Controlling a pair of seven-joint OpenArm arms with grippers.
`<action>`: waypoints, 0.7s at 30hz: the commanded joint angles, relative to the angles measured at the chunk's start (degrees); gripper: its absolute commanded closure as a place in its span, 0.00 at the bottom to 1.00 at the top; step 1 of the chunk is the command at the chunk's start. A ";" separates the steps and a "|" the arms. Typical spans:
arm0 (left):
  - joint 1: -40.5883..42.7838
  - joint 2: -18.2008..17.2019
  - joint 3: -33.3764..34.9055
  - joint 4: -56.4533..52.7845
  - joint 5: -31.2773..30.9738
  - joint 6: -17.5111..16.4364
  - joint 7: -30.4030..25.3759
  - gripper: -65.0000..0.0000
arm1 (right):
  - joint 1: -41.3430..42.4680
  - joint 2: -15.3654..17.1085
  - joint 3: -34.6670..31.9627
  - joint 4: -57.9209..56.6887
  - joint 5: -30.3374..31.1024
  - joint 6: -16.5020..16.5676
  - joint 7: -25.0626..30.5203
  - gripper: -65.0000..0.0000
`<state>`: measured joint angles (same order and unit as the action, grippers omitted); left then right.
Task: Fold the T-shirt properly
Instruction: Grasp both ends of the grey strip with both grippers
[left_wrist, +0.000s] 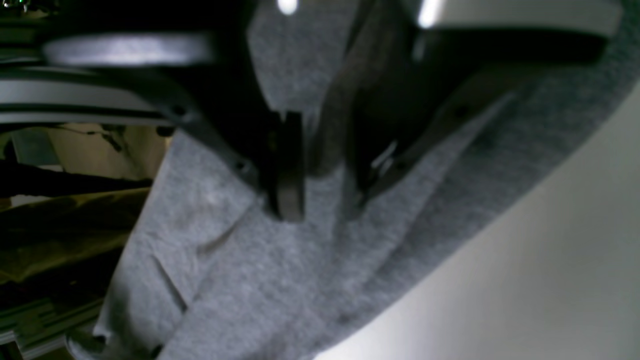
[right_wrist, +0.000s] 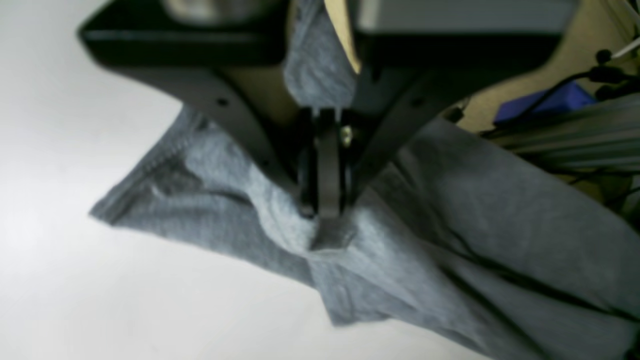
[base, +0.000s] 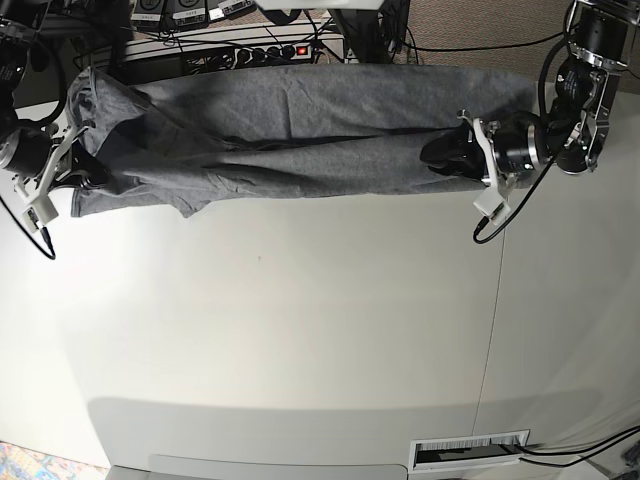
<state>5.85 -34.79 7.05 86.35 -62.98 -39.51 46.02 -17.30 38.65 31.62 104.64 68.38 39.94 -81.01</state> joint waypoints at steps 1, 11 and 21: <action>-0.74 -0.92 -0.48 0.81 -1.07 -0.49 -1.05 0.80 | 0.48 1.03 0.70 0.72 -1.27 0.06 1.01 1.00; -0.74 -0.92 -0.48 0.81 -1.07 -0.49 -1.05 0.80 | 0.50 1.05 0.70 0.74 -10.14 0.06 1.01 0.87; -0.74 -0.92 -0.48 0.81 -1.07 -0.49 -1.05 0.80 | 3.54 0.85 0.70 0.74 -7.37 0.06 3.52 0.69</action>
<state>5.85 -34.79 7.05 86.37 -62.98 -39.48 46.02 -14.37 38.06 31.62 104.64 60.38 39.97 -78.76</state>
